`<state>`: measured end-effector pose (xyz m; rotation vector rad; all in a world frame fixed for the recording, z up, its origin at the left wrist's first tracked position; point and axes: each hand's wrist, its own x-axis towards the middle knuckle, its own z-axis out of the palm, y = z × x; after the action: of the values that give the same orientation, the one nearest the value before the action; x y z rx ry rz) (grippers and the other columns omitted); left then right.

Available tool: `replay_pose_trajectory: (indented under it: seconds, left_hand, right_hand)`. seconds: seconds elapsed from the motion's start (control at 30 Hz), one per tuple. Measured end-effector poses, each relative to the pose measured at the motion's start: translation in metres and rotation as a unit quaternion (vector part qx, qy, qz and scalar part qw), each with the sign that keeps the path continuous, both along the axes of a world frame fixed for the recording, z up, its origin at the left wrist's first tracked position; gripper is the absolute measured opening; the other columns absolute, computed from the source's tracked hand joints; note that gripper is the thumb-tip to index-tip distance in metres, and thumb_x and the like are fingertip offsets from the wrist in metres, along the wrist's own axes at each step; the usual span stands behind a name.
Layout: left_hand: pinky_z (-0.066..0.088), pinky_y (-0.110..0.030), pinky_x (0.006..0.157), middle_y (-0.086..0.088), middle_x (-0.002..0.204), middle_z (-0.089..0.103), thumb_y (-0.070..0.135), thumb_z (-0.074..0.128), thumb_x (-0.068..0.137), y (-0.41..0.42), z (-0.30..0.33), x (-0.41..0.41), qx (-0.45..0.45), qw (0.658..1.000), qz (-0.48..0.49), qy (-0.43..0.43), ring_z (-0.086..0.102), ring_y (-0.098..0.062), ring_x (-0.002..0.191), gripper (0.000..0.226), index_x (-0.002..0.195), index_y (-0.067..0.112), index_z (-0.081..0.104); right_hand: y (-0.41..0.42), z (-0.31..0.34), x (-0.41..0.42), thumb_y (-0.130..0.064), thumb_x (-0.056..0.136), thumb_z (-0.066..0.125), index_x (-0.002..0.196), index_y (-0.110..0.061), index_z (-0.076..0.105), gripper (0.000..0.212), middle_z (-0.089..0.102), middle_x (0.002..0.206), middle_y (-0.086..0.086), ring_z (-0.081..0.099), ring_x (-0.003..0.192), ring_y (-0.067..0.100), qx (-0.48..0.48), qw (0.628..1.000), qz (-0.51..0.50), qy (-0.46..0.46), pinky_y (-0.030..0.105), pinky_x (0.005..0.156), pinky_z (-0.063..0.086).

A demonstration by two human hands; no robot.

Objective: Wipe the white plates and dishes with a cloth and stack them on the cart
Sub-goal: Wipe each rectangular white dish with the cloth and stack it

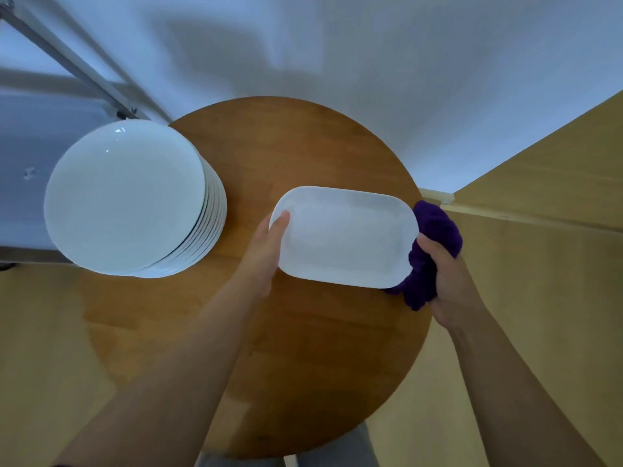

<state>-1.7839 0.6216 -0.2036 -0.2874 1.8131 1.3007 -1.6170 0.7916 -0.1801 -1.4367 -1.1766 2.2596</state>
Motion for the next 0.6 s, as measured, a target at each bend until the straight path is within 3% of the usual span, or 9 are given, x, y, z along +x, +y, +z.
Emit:
replay_pose_trajectory:
  seconds: [0.27,0.4,0.53,0.6]
  left_hand:
    - [0.040,-0.050,0.105,0.002,0.135,0.051,0.054,0.043,0.093,-0.067,0.002,0.011,-0.001,0.996,0.086,-0.035,0.049,-0.022,0.121,0.052,0.138,0.027,0.042]
    - [0.043,-0.044,0.101,0.006,0.130,0.053,0.057,0.043,0.091,-0.107,0.003,0.012,-0.017,0.996,0.086,-0.023,0.049,-0.019,0.119,0.051,0.135,0.030,0.044]
    - [0.049,-0.034,0.086,0.011,0.120,0.059,0.054,0.043,0.093,-0.148,0.006,0.009,-0.014,0.996,0.083,-0.024,0.056,-0.011,0.106,0.046,0.133,0.032,0.047]
    - [0.048,-0.041,0.095,0.006,0.125,0.059,0.052,0.041,0.095,-0.169,0.006,0.005,-0.021,0.997,0.072,-0.020,0.057,-0.016,0.111,0.045,0.133,0.029,0.049]
  right_hand:
    - [-0.052,-0.004,-0.002,-0.020,0.088,0.059,0.120,-0.016,0.058,0.033,0.071,0.095,-0.002,0.069,0.081,0.014,-0.015,0.999,0.030,-0.028,0.028,0.063,0.053]
    - [-0.092,-0.002,-0.003,-0.018,0.089,0.057,0.117,-0.015,0.059,0.028,0.073,0.091,-0.003,0.070,0.079,0.013,-0.020,0.999,0.036,-0.023,0.024,0.059,0.054]
    - [-0.141,-0.003,-0.002,-0.022,0.087,0.059,0.111,-0.020,0.061,0.024,0.073,0.089,-0.004,0.070,0.078,0.013,-0.029,0.999,0.015,-0.042,0.025,0.059,0.053]
    - [-0.168,-0.005,-0.004,-0.023,0.085,0.061,0.102,-0.024,0.063,0.017,0.073,0.085,-0.006,0.070,0.076,0.011,-0.033,0.998,-0.006,-0.053,0.026,0.058,0.053]
